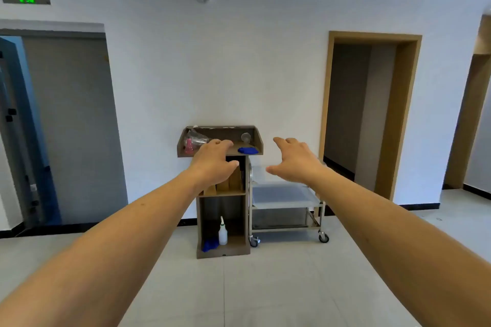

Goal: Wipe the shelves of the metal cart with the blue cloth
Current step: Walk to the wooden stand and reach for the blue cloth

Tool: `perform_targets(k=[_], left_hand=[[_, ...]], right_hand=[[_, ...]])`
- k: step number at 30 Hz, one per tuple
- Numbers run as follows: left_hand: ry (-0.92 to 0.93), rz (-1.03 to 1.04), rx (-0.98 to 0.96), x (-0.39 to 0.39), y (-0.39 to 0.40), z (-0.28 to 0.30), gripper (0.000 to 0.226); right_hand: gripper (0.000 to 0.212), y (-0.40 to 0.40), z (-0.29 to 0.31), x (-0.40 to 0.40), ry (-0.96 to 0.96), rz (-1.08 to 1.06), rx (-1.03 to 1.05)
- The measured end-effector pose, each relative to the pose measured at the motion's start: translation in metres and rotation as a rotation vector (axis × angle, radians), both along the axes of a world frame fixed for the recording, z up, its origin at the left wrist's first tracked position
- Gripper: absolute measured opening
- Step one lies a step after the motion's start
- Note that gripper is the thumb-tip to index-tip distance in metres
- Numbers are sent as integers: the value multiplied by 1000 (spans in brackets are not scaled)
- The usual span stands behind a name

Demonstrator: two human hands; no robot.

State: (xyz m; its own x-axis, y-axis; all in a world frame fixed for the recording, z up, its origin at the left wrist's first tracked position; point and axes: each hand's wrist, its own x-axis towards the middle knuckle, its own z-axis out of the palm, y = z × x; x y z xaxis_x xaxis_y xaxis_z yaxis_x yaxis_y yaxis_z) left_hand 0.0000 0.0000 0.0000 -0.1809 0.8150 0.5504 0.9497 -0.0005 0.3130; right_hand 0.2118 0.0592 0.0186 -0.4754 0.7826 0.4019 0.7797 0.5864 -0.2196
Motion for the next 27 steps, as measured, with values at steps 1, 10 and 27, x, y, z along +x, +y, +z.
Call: perform_targets(k=[1,10,27], left_hand=[[-9,0,2,4,13,3,56],[20,72,-6,19,125,20,56],[53,59,-37,-102,290,4,60]], right_hand=[[80,13,1,3,7,3,-1],[75,131,10,19,-31,5,-48],[77,281,-10,-109,-12,11,-96]])
